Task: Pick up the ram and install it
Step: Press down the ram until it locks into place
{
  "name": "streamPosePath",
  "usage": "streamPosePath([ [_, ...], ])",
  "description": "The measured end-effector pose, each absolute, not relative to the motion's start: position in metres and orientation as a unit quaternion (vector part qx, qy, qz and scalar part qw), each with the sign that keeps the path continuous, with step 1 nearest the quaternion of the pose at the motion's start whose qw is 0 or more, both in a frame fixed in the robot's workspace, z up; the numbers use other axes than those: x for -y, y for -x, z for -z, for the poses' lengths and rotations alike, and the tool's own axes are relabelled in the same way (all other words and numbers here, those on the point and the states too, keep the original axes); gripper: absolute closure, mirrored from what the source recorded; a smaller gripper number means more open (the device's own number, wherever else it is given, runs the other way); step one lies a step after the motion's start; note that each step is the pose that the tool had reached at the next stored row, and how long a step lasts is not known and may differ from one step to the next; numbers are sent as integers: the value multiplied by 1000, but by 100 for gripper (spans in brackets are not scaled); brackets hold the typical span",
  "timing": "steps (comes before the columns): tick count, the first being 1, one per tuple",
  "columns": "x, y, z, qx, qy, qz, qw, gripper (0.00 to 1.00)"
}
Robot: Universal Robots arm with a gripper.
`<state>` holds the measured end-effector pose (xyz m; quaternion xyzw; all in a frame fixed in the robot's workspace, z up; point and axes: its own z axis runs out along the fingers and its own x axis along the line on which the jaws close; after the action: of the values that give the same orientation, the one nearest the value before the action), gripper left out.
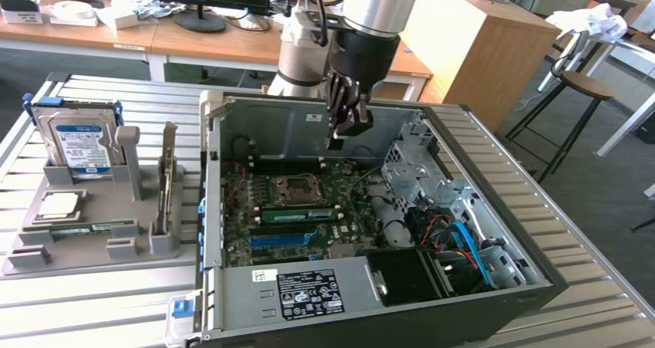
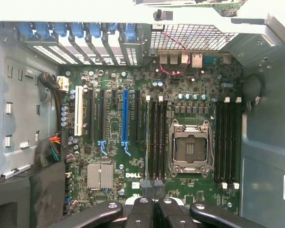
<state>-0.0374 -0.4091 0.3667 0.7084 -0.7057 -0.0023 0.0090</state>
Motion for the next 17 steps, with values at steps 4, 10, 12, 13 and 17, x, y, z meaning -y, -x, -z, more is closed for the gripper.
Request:
streamPosePath([
  [4,409,33,-367,706,-708,2,9,90],
  [10,409,25,-367,706,-708,2,9,90],
  [12,409,22,-367,706,-708,2,9,90],
  [13,409,21,-367,706,-708,2,9,90],
  [17,409,15,-367,706,-708,2,9,90],
])
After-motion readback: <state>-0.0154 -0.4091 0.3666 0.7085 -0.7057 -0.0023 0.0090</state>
